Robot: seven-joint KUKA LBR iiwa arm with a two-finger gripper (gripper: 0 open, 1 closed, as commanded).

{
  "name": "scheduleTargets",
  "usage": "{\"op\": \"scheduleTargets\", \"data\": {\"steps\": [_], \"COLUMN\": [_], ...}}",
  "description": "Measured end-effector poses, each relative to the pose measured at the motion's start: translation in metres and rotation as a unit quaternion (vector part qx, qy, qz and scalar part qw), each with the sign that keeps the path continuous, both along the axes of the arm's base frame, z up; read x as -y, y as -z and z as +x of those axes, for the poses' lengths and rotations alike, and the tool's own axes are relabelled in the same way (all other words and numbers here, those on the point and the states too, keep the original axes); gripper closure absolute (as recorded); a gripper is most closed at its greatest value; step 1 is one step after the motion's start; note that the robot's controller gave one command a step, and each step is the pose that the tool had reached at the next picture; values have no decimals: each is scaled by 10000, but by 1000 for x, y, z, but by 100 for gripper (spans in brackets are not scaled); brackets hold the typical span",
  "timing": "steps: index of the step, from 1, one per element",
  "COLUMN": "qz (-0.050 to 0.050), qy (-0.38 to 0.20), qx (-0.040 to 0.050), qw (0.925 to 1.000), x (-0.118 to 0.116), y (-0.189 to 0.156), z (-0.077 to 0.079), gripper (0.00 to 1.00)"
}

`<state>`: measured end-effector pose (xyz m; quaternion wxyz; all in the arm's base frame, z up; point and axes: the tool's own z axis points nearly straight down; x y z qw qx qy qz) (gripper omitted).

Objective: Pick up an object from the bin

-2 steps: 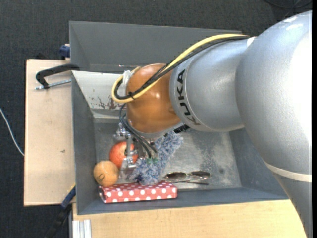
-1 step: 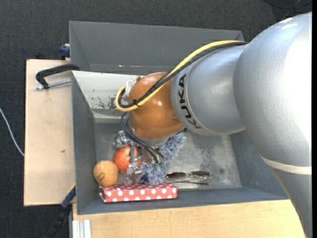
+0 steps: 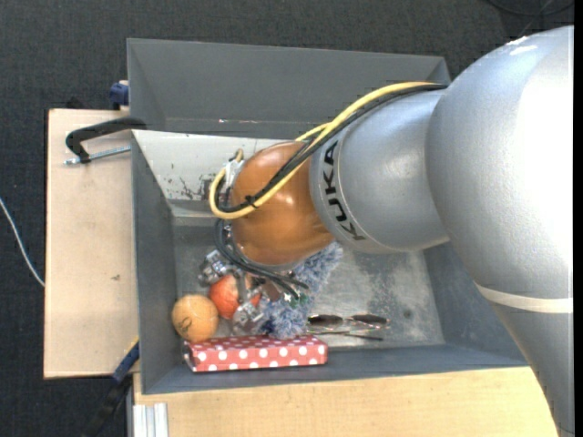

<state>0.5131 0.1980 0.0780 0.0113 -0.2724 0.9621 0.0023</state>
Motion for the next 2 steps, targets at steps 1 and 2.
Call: {"op": "scheduleTargets", "data": {"steps": [1, 2], "qz": [0, -45], "qy": [2, -37], "qx": [0, -106], "qw": [10000, 9999], "x": [0, 1], "y": [0, -44], "z": [0, -8], "gripper": [100, 100]}}
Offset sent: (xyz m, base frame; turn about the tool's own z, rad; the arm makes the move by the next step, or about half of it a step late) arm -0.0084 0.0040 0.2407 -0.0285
